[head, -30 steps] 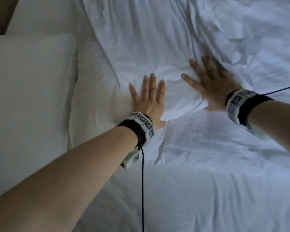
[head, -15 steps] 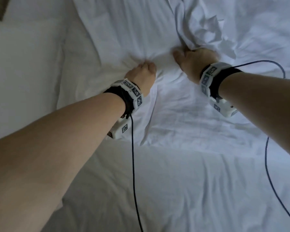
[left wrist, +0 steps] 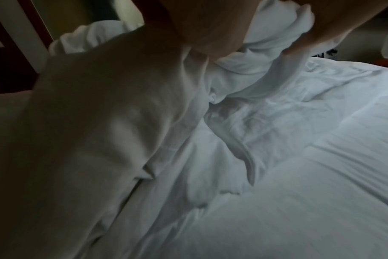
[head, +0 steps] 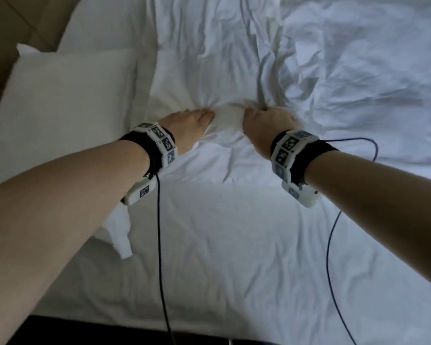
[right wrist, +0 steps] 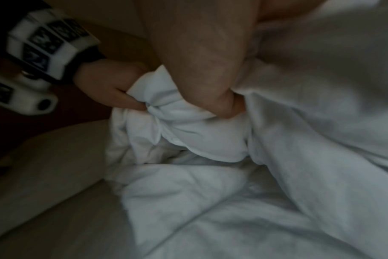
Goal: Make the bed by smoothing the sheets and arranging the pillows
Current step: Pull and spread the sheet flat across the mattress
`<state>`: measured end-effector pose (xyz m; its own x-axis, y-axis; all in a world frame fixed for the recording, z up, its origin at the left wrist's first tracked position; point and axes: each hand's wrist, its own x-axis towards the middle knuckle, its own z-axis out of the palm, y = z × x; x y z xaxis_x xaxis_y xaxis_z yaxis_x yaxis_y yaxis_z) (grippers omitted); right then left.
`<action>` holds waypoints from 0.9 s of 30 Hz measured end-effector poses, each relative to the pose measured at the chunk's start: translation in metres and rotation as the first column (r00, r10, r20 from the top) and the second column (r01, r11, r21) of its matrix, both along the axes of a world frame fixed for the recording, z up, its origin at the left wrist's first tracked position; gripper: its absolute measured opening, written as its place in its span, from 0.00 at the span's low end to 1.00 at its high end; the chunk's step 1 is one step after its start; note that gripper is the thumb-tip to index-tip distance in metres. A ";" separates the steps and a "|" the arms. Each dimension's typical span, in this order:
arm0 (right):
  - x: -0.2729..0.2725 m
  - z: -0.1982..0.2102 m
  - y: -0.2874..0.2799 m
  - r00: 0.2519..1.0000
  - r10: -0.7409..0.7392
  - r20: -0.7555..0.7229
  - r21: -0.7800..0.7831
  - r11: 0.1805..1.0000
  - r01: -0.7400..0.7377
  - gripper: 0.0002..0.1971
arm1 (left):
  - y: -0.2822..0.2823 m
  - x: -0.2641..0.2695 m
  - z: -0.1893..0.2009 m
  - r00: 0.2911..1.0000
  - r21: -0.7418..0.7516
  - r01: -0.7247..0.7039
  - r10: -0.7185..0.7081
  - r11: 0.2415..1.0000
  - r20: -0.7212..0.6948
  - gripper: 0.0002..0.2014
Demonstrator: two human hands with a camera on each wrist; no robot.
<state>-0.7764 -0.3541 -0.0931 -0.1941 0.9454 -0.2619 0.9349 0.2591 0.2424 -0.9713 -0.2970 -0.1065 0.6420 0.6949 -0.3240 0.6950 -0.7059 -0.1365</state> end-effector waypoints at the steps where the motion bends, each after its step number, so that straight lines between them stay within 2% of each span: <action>1: -0.008 -0.001 -0.015 1.000 0.007 -0.005 -0.005 1.000 -0.007 0.19 | -0.009 -0.010 0.000 1.000 -0.014 0.011 -0.010 1.000 0.007 0.31; 4: -0.030 -0.036 -0.054 0.999 -0.003 -0.037 -0.013 1.000 0.003 0.25 | -0.038 -0.037 -0.022 0.999 -0.045 0.003 -0.005 0.999 -0.034 0.32; 8: -0.038 -0.109 -0.088 0.974 -0.120 -0.192 0.056 0.990 0.133 0.34 | -0.058 -0.048 -0.074 0.998 -0.026 0.008 -0.009 1.000 -0.065 0.34; 10: -0.028 -0.131 -0.097 0.973 -0.067 -0.223 0.128 0.987 0.098 0.41 | -0.064 -0.052 -0.087 0.996 0.040 -0.038 0.041 0.998 -0.079 0.36; 12: -0.015 -0.132 -0.100 0.985 -0.018 -0.172 0.195 0.979 0.052 0.53 | -0.073 -0.061 -0.093 0.993 0.188 -0.108 0.115 0.976 -0.025 0.42; 14: -0.001 -0.123 -0.094 0.993 -0.039 -0.110 0.231 0.971 0.064 0.60 | -0.071 -0.075 -0.093 0.975 0.289 -0.216 0.221 0.933 0.017 0.51; 16: 0.011 -0.119 -0.083 0.994 -0.096 -0.058 0.240 0.965 0.107 0.63 | -0.058 -0.089 -0.091 0.920 0.267 -0.389 0.387 0.882 0.061 0.59; 18: 0.017 -0.122 -0.071 0.986 -0.161 -0.029 0.220 0.962 0.164 0.62 | -0.045 -0.098 -0.091 0.848 0.172 -0.530 0.521 0.831 0.098 0.62; 20: 0.018 -0.133 -0.063 0.975 -0.215 -0.057 0.142 0.965 0.221 0.58 | -0.036 -0.102 -0.097 0.807 0.083 -0.587 0.576 0.805 0.131 0.56; 22: 0.016 -0.145 -0.060 0.971 -0.227 -0.074 0.067 0.971 0.232 0.49 | -0.028 -0.104 -0.104 0.792 0.047 -0.602 0.589 0.797 0.161 0.44; 25: 0.015 -0.147 -0.058 0.982 -0.187 -0.036 -0.033 0.982 0.186 0.42 | -0.018 -0.108 -0.095 0.817 0.040 -0.567 0.555 0.823 0.157 0.27; 27: 0.010 -0.136 -0.055 0.987 -0.155 -0.040 -0.068 0.986 0.152 0.41 | -0.016 -0.116 -0.075 0.842 0.017 -0.527 0.520 0.850 0.143 0.24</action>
